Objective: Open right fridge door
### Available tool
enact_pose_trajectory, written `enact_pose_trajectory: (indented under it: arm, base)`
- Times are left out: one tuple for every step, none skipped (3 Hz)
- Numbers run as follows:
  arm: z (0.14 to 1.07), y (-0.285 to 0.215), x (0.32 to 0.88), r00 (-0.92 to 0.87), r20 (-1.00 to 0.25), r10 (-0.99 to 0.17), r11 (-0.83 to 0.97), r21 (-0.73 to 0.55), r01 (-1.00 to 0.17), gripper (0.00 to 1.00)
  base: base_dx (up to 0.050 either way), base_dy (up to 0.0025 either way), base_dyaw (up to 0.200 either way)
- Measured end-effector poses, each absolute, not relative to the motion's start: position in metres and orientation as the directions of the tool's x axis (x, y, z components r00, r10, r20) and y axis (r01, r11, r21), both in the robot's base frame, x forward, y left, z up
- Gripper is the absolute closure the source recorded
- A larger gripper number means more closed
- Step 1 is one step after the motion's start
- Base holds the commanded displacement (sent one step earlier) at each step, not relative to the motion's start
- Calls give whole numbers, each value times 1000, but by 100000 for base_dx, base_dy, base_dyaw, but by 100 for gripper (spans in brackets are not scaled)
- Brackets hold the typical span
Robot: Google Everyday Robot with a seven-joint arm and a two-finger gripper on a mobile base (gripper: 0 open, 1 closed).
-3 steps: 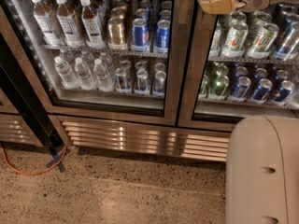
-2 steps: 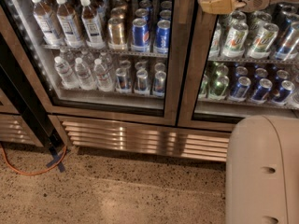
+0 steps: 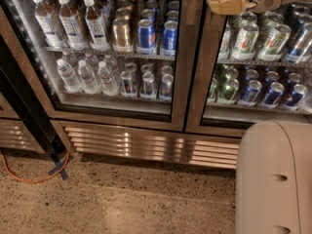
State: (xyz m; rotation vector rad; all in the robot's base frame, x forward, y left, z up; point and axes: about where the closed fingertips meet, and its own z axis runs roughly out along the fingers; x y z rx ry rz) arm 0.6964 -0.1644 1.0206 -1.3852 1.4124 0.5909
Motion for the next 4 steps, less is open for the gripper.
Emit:
enact_pose_trajectory:
  arm:
    - [1020, -164, 697, 189, -885, -425, 216, -302, -928, 100]
    - [1020, -164, 697, 189, -885, -425, 216, -302, -928, 100]
    - [1022, -165, 698, 186, -886, -425, 213, -298, -931, 100]
    - [1021, -166, 699, 186, -886, -425, 213, -298, -931, 100]
  base:
    - [0, 0, 0]
    - [0, 0, 0]
    - [0, 0, 0]
    - [0, 0, 0]
